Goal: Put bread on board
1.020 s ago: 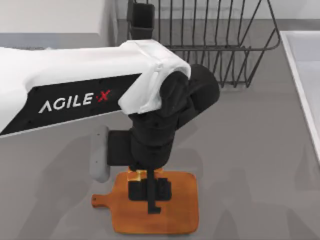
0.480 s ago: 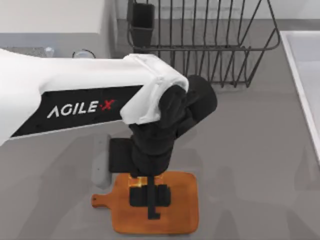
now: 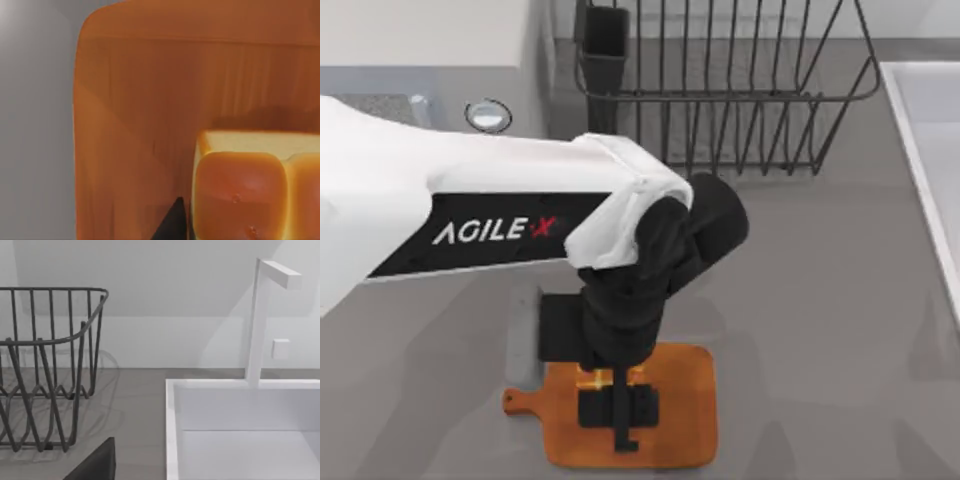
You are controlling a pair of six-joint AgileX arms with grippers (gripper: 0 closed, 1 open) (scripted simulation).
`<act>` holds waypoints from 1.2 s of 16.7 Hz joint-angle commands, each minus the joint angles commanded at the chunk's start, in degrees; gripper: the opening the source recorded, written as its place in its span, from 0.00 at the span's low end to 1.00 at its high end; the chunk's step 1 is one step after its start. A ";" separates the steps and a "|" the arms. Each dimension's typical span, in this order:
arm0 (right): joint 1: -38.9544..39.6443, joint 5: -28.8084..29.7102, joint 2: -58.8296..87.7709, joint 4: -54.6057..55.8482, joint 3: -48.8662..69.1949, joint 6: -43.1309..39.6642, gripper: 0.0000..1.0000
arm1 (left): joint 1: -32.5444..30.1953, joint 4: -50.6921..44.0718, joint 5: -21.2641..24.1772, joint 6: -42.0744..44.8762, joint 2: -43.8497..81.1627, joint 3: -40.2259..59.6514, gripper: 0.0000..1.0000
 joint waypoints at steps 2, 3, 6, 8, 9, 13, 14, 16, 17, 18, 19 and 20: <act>0.00 0.00 0.00 0.00 0.00 0.00 1.00 | 0.00 0.00 0.00 0.00 0.00 0.00 0.00; 0.00 0.00 0.00 0.00 0.00 0.00 1.00 | 0.00 0.00 0.00 0.00 0.00 0.00 0.00; 0.00 0.00 0.00 0.00 0.00 0.00 1.00 | 0.00 0.00 0.00 0.00 0.00 0.00 0.15; 0.00 0.00 0.00 0.00 0.00 0.00 1.00 | 0.00 0.00 0.00 0.00 0.00 0.00 0.30; 0.00 0.00 0.00 0.00 0.00 0.00 1.00 | 0.00 0.00 0.00 0.00 0.00 0.00 0.38; 0.00 0.00 0.00 0.00 0.00 0.00 1.00 | 0.00 0.00 0.00 0.00 0.00 0.00 0.68; 0.00 0.00 0.00 0.00 0.00 0.00 1.00 | 0.00 0.00 0.00 0.00 0.00 0.00 0.75; 0.00 0.00 0.00 0.00 0.00 0.00 1.00 | 0.00 0.00 0.00 0.00 0.00 0.00 0.90; 0.00 0.00 0.00 0.00 0.00 0.00 1.00 | 0.00 0.00 0.00 0.00 0.00 0.00 0.98; 0.00 0.00 0.00 0.00 0.00 0.00 1.00 | 0.00 0.00 0.00 0.00 0.00 0.00 1.00; 0.00 0.00 0.00 0.00 0.00 0.00 1.00 | 0.00 0.00 0.00 0.00 0.00 0.00 1.00; 0.00 0.00 0.00 0.00 0.00 0.00 1.00 | 0.00 0.00 0.00 0.00 0.00 0.00 1.00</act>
